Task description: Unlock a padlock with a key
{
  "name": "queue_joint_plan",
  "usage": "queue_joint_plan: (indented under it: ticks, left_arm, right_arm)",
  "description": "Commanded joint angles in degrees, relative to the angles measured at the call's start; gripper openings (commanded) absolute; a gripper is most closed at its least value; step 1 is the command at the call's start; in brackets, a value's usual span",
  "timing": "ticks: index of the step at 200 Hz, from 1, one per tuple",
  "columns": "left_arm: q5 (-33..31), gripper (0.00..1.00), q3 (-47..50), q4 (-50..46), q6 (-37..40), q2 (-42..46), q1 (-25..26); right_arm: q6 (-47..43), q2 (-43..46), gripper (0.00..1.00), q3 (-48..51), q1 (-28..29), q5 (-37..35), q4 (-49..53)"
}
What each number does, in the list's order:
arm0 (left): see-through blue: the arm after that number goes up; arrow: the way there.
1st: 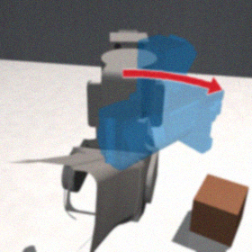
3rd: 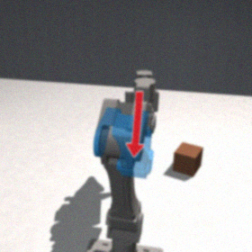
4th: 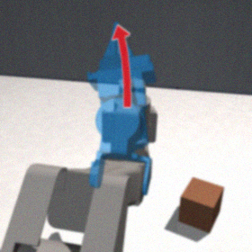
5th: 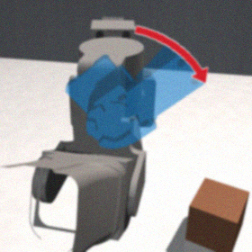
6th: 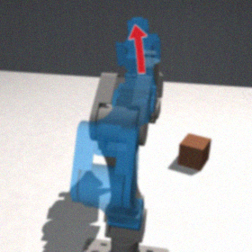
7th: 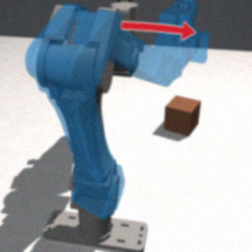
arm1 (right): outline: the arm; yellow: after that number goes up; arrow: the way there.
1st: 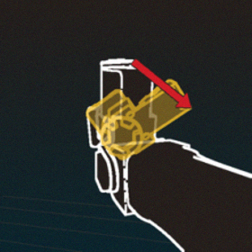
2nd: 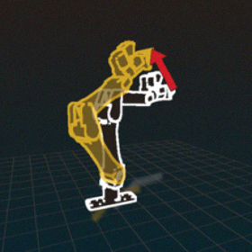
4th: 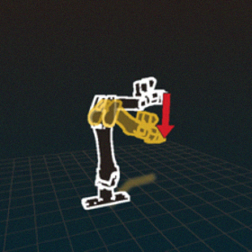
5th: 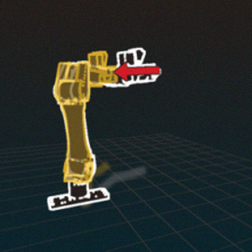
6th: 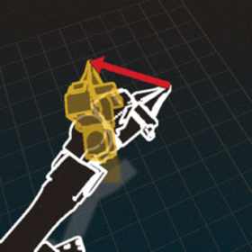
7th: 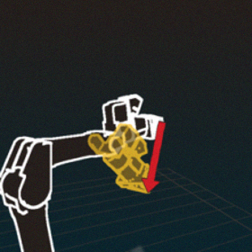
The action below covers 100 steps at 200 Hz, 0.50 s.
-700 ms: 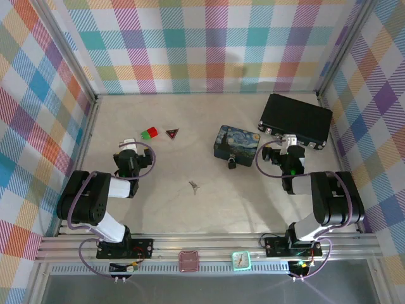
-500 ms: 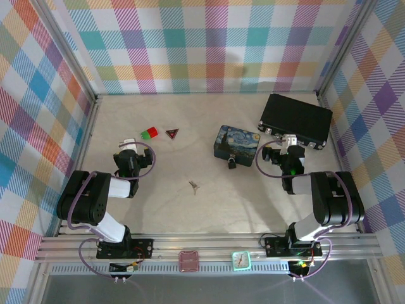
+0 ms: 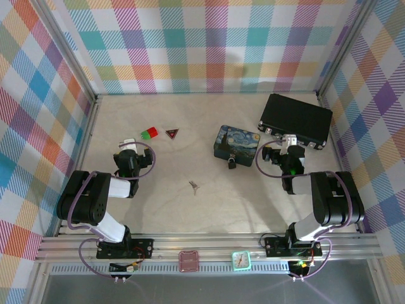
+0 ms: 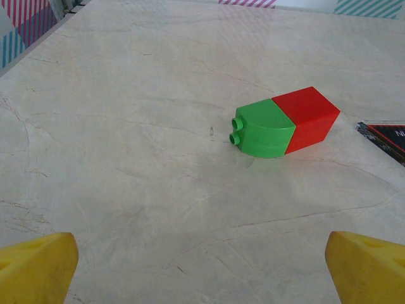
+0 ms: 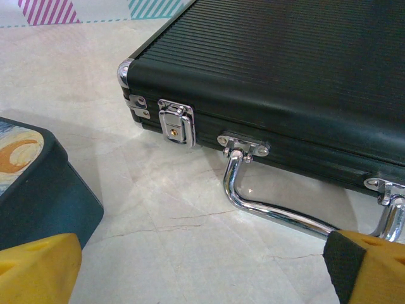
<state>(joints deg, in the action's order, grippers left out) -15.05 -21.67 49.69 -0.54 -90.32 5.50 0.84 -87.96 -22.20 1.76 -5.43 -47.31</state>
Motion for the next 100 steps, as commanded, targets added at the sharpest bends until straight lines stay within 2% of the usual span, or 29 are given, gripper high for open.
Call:
queue_joint_plan:
  ticks: [1, 28, 43, 75, 88, 100]
  left_arm:
    - [-0.1, 1.00, -1.2, 0.9, 0.5, -0.1, 0.1]
    - [-0.2, 1.00, -0.9, 1.4, 0.5, 0.0, 0.1]
    - [-0.7, 1.00, -0.8, 1.7, 0.7, 0.0, 0.3]
    - [-3.3, 1.00, -1.3, -2.1, 1.4, 4.0, 1.7]
    - [-5.6, 1.00, -2.5, -6.8, 2.1, 7.8, 2.8]
    - [-9.2, 1.00, -5.0, -13.7, 1.9, 11.1, 3.8]
  right_arm:
    - [0.7, 0.1, 0.99, -1.2, -0.3, 0.9, -0.5]
    - [0.6, 0.3, 0.99, -1.0, -0.3, 0.5, -0.8]
    - [0.7, 1.9, 0.99, -2.5, -0.2, 0.2, 3.2]
    - [1.7, 9.3, 0.99, -8.1, 0.2, -1.9, 19.8]
    - [5.3, 12.2, 0.99, -11.0, 0.2, -2.9, 27.8]
    - [9.0, 14.1, 0.99, -14.2, 0.3, -0.8, 35.5]
